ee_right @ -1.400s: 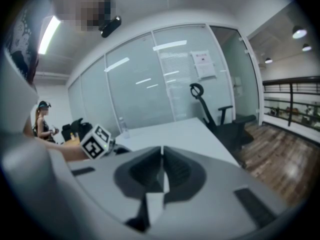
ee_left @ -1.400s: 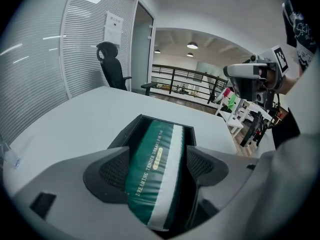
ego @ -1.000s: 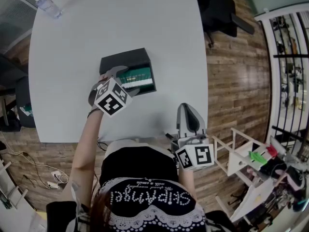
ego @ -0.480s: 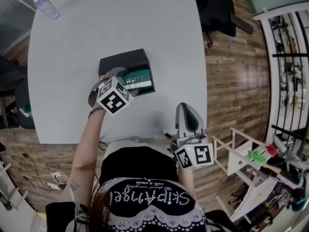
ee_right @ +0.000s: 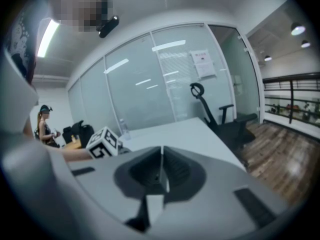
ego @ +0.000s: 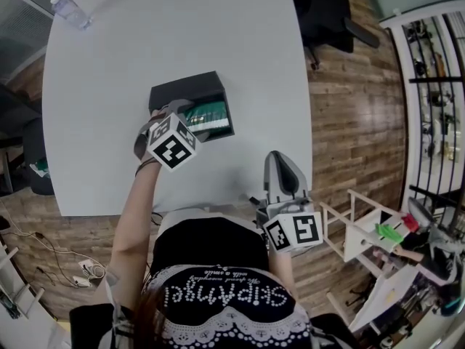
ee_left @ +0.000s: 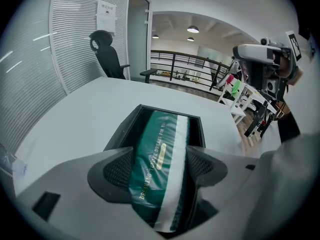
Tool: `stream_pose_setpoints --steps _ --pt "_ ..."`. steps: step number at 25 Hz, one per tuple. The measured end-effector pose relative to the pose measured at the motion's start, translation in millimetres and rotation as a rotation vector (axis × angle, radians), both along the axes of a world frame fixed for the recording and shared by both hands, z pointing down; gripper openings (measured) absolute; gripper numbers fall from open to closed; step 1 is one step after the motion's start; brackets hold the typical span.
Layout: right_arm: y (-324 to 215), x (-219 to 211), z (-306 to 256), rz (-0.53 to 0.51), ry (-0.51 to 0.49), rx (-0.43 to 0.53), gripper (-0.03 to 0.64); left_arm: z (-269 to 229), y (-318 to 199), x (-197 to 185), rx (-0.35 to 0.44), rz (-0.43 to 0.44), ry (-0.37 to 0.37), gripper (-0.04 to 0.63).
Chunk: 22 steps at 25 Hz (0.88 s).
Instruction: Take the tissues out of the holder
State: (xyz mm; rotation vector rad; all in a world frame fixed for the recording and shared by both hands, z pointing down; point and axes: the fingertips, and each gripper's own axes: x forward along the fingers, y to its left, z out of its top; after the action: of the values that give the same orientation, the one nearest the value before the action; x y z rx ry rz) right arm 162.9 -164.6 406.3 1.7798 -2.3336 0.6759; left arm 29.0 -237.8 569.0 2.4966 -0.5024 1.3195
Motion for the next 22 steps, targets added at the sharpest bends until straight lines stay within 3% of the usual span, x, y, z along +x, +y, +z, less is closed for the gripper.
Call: stream_pose_setpoints --steps 16,22 --pt "6.3 1.3 -7.5 0.001 0.001 0.018 0.035 -7.0 3.3 -8.7 0.021 -0.025 -0.023 0.348" --pt "10.1 3.6 -10.8 0.001 0.001 0.028 0.035 -19.4 4.2 -10.0 0.049 -0.053 0.007 0.347"
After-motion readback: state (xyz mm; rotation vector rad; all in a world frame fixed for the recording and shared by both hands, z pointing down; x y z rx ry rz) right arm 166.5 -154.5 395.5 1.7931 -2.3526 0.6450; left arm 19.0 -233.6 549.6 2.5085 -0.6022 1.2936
